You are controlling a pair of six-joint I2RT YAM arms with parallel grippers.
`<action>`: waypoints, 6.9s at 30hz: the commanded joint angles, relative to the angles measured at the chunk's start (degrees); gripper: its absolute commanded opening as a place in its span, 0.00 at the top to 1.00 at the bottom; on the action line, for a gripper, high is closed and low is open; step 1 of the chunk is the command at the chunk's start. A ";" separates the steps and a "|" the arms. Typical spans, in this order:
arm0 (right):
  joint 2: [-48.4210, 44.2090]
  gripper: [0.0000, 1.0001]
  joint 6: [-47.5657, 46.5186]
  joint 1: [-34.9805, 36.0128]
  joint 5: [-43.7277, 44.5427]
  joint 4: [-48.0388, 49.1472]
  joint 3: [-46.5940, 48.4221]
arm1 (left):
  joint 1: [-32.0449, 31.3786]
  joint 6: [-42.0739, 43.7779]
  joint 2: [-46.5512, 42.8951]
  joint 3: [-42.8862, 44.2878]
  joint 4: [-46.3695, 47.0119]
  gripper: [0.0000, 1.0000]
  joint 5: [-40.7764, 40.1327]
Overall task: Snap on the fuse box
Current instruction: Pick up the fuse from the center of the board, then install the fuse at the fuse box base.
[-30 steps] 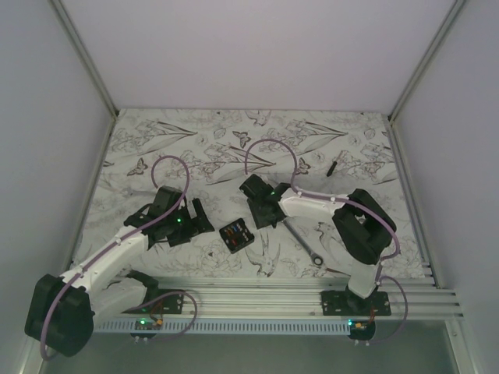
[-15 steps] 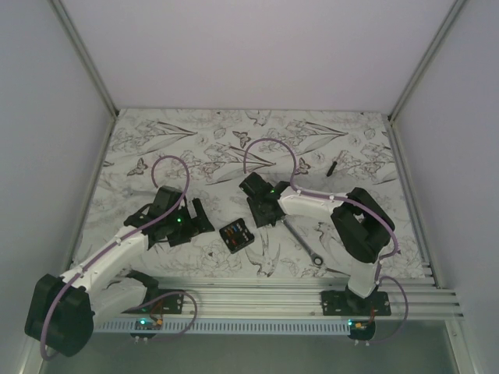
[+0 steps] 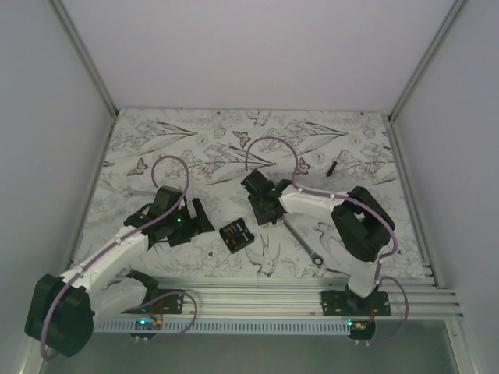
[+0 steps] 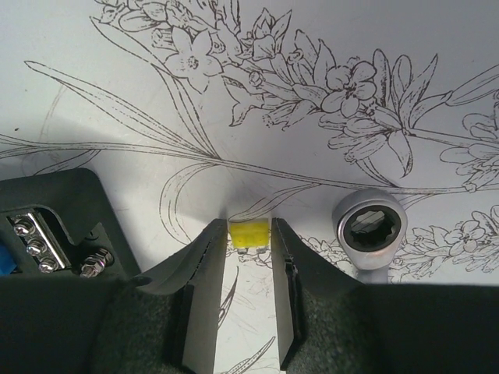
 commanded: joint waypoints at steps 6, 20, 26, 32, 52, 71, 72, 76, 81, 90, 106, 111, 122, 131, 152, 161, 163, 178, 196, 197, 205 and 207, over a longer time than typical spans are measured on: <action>1.74 0.74 -0.32 -0.86 -0.24 0.31 -0.80 | 0.23 -0.30 -0.12 0.66 0.34 0.00 1.29; -6.96 0.75 4.24 0.98 -1.49 4.95 -1.24 | -3.88 -2.68 -4.30 0.64 4.48 0.04 2.97; -10.92 0.75 7.99 2.22 -1.87 9.38 -2.39 | -8.70 -4.03 -6.73 0.71 8.59 0.09 -0.34; -16.39 0.74 13.42 3.86 -3.38 15.84 -5.18 | -12.98 -8.83 -7.43 0.35 13.93 0.15 -4.96; -26.91 0.72 22.87 7.09 -5.84 23.69 -9.36 | -23.13 -9.35 -6.03 6.29 17.55 0.64 -17.38; -27.23 0.72 25.65 9.55 -6.05 26.02 -10.46 | -24.66 -9.54 -7.77 5.84 19.26 0.82 -18.37; -27.27 0.72 25.82 9.67 -5.92 26.12 -10.66 | -24.66 -9.67 -7.74 5.82 19.34 0.83 -18.24; -27.73 0.72 26.73 10.03 -5.95 27.39 -11.59 | -24.75 -10.26 -7.61 5.52 19.85 0.88 -18.46; -28.13 0.72 26.91 10.35 -5.52 27.64 -12.32 | -24.75 -10.33 -8.47 5.02 19.98 1.00 -18.59; -32.79 0.51 19.58 10.35 -4.67 25.24 -12.39 | -24.67 -2.40 -12.91 2.96 19.11 1.00 -17.91; -46.83 0.44 -7.90 2.13 -31.04 23.21 -14.22 | -24.49 21.45 -19.58 6.81 16.85 1.00 5.58; -47.82 0.44 -15.64 1.83 -40.13 22.26 -13.38 | -24.49 23.69 -17.36 9.52 16.82 1.00 14.98; -45.91 0.53 -20.00 1.83 -49.75 20.91 -12.58 | -24.55 24.03 -16.32 12.32 16.97 1.00 20.81; -44.69 0.64 -20.76 1.82 -52.15 21.18 -11.96 | -24.66 23.79 -15.96 12.51 17.47 1.00 22.53; -44.47 1.00 -20.84 1.48 -53.54 22.62 -12.57 | -24.84 23.26 -15.65 11.38 17.68 1.00 21.02; -41.15 1.00 -19.00 1.77 -39.40 18.85 -12.99 | -24.75 20.91 -16.85 6.64 14.54 0.76 7.96; -39.44 1.00 -17.88 2.18 -35.29 18.67 -13.22 | -24.66 20.53 -18.17 5.64 12.33 0.70 3.46; -24.56 1.00 -7.19 12.93 -2.28 15.66 -9.82 | -18.23 12.19 -17.98 1.09 -2.25 0.35 -22.35; -14.05 1.00 0.87 20.09 8.50 14.96 -7.26 | -4.32 3.97 -11.47 0.66 -7.17 0.00 -17.68; -13.72 1.00 1.09 20.45 9.33 14.87 -7.29 | -3.88 3.81 -11.29 0.59 -7.18 0.00 -17.37; -11.29 1.00 2.78 21.22 11.12 14.96 -7.40 | -1.96 3.44 -9.49 0.83 -7.18 0.00 -15.13; -10.81 1.00 3.09 21.38 11.59 15.42 -7.34 | -1.69 3.40 -9.37 0.79 -7.20 0.00 -14.95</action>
